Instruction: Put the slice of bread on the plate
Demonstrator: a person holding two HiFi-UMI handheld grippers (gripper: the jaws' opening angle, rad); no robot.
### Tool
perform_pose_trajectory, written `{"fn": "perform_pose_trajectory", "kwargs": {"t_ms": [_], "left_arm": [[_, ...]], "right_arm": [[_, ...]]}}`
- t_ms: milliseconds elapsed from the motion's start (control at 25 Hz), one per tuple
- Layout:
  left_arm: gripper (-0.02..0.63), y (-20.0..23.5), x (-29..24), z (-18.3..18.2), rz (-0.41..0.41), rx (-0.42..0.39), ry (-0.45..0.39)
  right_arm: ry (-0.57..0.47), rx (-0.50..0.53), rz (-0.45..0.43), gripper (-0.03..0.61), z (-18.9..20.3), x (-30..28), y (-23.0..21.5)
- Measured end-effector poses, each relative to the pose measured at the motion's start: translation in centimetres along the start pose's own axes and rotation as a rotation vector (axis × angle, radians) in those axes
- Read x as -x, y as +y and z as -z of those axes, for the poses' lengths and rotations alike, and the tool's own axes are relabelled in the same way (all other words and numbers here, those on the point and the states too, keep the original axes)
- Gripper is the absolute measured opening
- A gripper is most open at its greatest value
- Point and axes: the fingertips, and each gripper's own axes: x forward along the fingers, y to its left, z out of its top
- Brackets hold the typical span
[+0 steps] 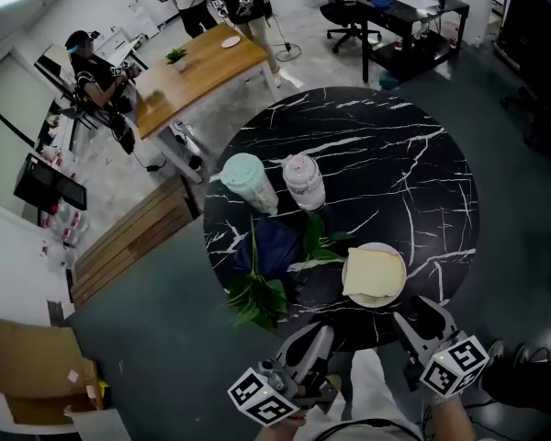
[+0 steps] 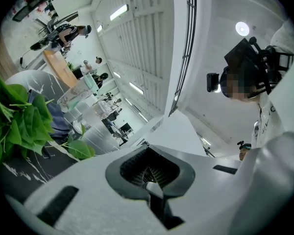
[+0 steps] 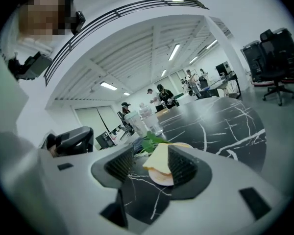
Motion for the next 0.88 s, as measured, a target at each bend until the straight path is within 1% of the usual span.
{"fn": "perform_pose_trajectory", "kwargs": {"t_ms": [200,400,520,560,640,800,880], "left_arm": [[0.009,-2.0,0.1,-1.0,0.041,0.006,-0.01],[0.009,-4.7,-0.5,-2.7,0.107,-0.049,-0.014],[0.009,-5.4,0.3,-2.9,0.111,-0.085,-0.005],[0.009,-5.5,0.7,-2.8,0.112,-0.099,0.0],[0.009,-5.8,1.2,-2.6,0.117,-0.121,0.01],[0.009,-6.8,1.5,-2.4,0.145,-0.124,0.016],[0.009,-7.5,1.7,-2.5,0.163,-0.138,0.022]], "right_arm": [[-0.003,0.047,-0.072,0.207,-1.0,1.8,4.3],[-0.016,0.129,-0.102,0.206,-2.2,3.6,7.8],[-0.018,0.151,-0.102,0.198,-2.2,5.4,9.5],[-0.021,0.161,-0.096,0.184,-2.2,6.0,9.9],[-0.034,0.185,-0.077,0.137,-2.2,7.1,10.5],[-0.059,0.206,-0.037,0.043,-2.5,8.8,11.0],[-0.072,0.208,-0.042,0.034,-2.7,9.3,11.6]]}}
